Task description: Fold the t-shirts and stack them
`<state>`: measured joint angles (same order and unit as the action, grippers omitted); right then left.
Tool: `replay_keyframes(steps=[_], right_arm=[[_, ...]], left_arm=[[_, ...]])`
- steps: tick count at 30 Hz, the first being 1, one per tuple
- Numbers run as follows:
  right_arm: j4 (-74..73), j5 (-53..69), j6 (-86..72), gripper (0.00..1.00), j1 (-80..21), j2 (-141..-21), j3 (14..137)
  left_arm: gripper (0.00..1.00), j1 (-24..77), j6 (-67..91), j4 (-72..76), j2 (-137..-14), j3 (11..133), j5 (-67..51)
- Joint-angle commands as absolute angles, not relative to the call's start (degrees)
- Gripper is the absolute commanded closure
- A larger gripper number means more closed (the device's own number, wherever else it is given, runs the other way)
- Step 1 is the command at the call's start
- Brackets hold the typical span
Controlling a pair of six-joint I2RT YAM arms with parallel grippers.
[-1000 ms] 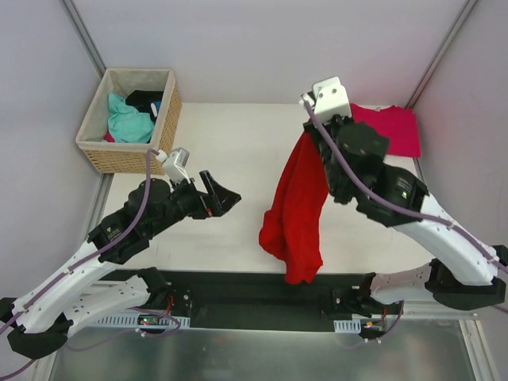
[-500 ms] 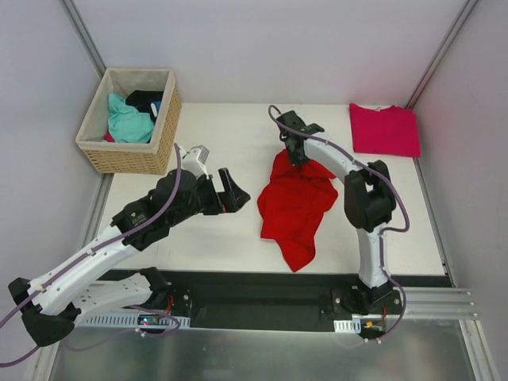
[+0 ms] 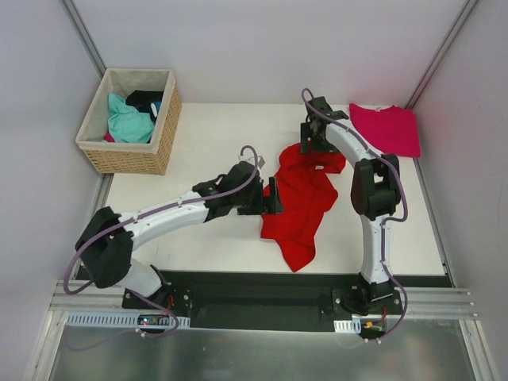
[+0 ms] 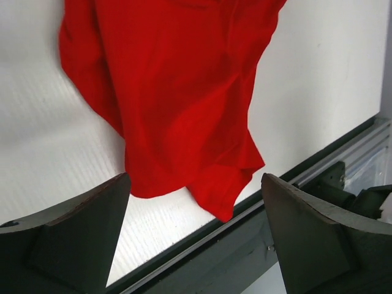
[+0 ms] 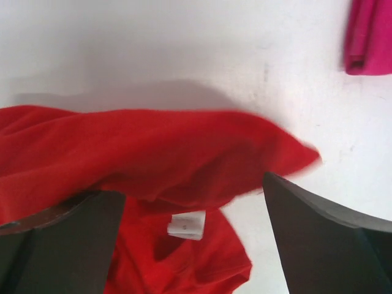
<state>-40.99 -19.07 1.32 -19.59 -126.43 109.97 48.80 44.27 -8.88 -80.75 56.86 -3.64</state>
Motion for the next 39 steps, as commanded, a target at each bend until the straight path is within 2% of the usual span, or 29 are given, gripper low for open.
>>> replay_keyframes(steps=[1,6,10,20,25,27,33,39], right_arm=[[-41.8,-19.2,0.4,0.04,-18.7,-121.7,108.2],[-40.4,-19.2,0.2,0.04,-18.2,-119.0,105.6],[-40.8,-19.5,0.3,0.04,-18.0,-119.7,105.6],[-42.9,-20.4,-1.2,0.04,-17.1,-120.1,106.3],[-43.0,-19.5,-2.1,0.04,-17.0,-119.0,105.3],[-42.4,-18.7,-2.5,0.04,-17.0,-118.5,104.5],[-41.1,-19.8,-2.5,0.04,-17.0,-115.8,100.7],[-40.6,-19.9,-2.7,0.04,-16.9,-114.1,98.6]], left_arm=[[0.14,51.1,44.2,-2.3,-87.5,65.4,-10.9],[0.15,56.1,45.1,-2.4,-93.1,73.8,-14.0],[0.24,58.6,47.1,-2.4,-96.1,76.2,-15.0],[0.39,59.4,54.0,-2.5,-96.1,64.0,-11.3],[0.56,59.4,52.6,-5.5,-96.2,63.7,-7.8],[0.64,59.4,50.8,-6.2,-98.2,66.1,-7.8],[0.64,58.7,44.5,-14.4,-106.3,79.8,-6.7],[0.72,58.3,39.6,-26.4,-114.7,92.5,-3.6]])
